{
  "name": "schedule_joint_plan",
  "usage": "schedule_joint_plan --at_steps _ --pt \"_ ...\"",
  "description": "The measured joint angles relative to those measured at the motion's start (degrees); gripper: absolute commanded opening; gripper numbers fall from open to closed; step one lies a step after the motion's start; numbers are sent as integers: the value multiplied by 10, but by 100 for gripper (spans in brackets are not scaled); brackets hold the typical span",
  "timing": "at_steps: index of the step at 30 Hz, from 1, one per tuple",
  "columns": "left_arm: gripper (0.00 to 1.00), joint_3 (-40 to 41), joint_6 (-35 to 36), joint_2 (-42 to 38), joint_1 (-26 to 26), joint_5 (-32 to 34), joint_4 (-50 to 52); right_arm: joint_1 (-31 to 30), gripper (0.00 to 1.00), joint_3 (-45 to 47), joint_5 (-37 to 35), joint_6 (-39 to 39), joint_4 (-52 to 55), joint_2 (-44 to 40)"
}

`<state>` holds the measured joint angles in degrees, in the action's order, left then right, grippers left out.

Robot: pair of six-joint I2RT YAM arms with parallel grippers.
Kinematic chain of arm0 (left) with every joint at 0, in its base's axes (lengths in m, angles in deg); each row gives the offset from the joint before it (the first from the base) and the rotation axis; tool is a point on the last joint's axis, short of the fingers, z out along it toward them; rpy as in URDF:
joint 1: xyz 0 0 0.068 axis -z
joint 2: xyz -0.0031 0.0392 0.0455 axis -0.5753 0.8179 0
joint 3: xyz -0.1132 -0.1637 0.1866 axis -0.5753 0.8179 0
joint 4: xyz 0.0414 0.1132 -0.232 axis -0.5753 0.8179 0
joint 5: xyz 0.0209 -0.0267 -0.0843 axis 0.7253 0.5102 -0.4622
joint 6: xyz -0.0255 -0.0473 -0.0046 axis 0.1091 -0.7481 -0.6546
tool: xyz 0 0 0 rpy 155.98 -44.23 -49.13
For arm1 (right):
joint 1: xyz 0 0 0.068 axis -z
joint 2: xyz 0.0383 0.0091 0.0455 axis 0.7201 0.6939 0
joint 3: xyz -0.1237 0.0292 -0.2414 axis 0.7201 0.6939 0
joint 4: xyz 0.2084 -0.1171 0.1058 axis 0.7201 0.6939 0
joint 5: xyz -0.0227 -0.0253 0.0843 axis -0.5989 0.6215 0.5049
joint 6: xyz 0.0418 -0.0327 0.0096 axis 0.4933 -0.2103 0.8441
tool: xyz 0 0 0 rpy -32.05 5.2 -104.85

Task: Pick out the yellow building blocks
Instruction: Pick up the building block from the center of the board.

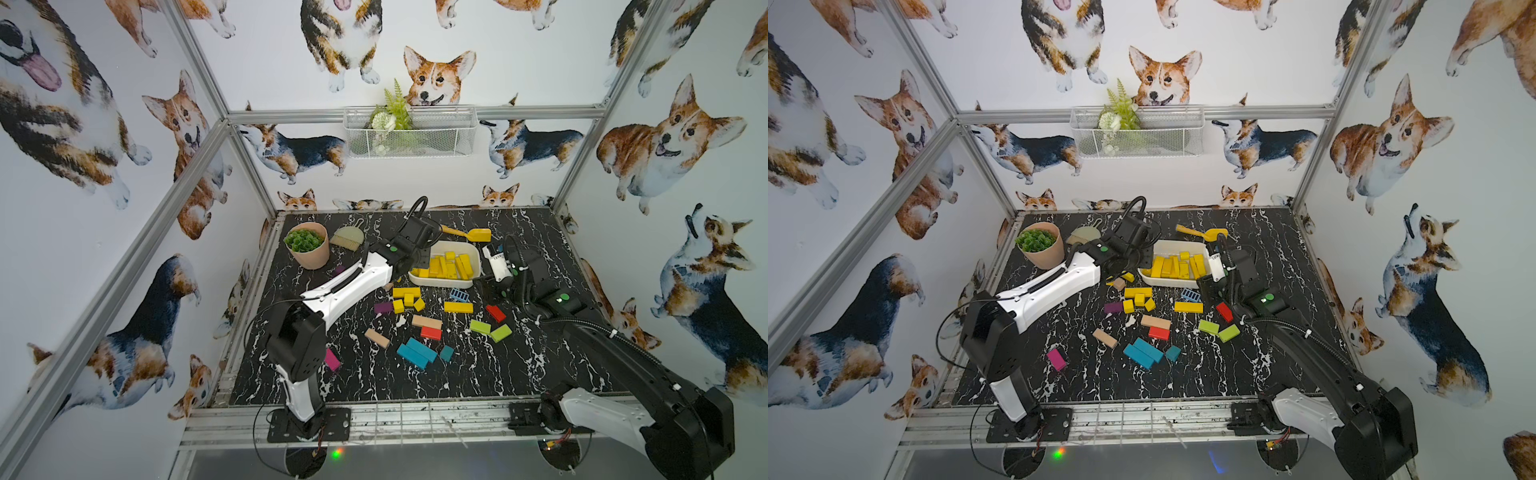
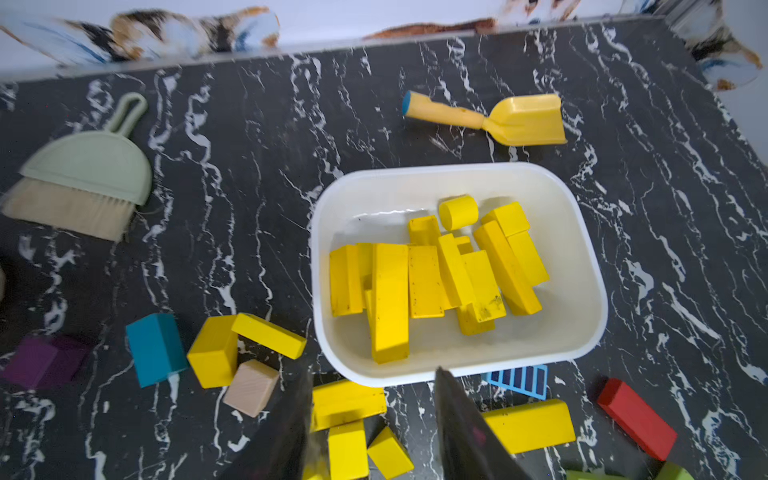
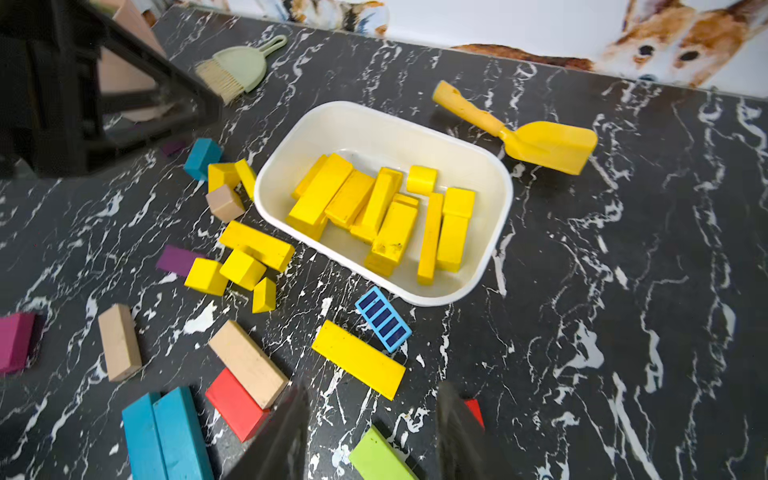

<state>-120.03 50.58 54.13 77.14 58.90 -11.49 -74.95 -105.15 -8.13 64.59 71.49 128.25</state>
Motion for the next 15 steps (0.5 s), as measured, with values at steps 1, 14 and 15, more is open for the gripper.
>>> schedule_joint_plan --at_steps 1,14,15 --pt "49 31 1 -26 -1 10 -20 -2 49 -5 8 -16 6 6" --pt "47 315 -37 -254 -21 96 -168 -99 50 -39 77 -321 63 135" --pt "47 331 -43 -267 -23 99 -174 -106 49 -51 69 -342 76 159"
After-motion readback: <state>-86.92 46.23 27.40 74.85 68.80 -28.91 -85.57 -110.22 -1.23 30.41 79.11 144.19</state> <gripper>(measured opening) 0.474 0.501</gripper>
